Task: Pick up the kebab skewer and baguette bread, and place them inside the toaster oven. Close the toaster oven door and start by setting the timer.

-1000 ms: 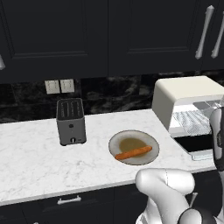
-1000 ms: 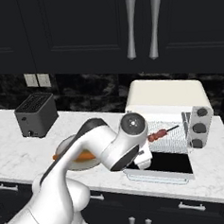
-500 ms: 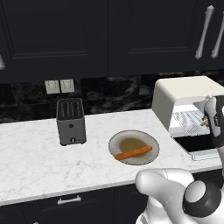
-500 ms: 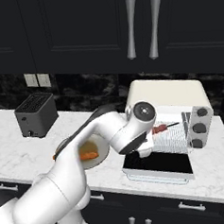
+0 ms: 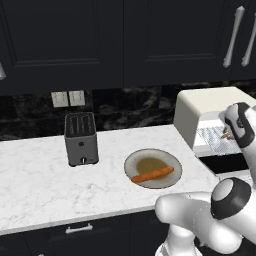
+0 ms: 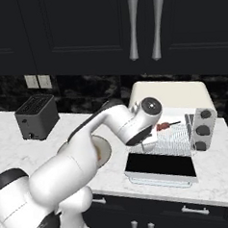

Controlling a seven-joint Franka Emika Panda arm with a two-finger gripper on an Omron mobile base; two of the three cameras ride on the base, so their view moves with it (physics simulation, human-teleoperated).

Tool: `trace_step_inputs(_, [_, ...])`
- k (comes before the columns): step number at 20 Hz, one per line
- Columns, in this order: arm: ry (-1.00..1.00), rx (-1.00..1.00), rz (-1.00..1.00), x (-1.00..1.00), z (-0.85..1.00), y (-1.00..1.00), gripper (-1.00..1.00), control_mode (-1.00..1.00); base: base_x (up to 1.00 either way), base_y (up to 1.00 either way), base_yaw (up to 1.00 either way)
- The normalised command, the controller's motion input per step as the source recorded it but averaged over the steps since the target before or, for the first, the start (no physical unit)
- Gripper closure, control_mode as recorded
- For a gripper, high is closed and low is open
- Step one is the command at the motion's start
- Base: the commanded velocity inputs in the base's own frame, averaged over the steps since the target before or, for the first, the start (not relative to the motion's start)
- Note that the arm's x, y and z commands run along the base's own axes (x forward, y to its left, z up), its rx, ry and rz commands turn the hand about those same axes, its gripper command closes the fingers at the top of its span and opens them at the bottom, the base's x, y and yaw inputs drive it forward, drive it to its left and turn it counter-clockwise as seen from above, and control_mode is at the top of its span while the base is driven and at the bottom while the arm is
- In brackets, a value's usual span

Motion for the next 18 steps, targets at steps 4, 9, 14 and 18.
trace_step_inputs(4, [0.0, 0.05, -0.01, 0.26, -0.28, 0.0, 1.0, -1.0, 0.0, 0.0, 0.0])
trace_step_inputs(9, [0.0, 0.05, -0.01, 0.29, -0.2, 0.0, 1.0, -1.0, 0.0, 0.0, 0.0])
trace_step_inputs(14, [0.0, 0.04, -0.01, 0.14, -0.33, 0.0, 1.0, -1.0, 0.0, 0.0, 0.0])
trace_step_inputs(18, [0.0, 0.03, -0.01, 0.08, -0.25, 0.0, 1.0, -1.0, 0.0, 0.0, 0.0])
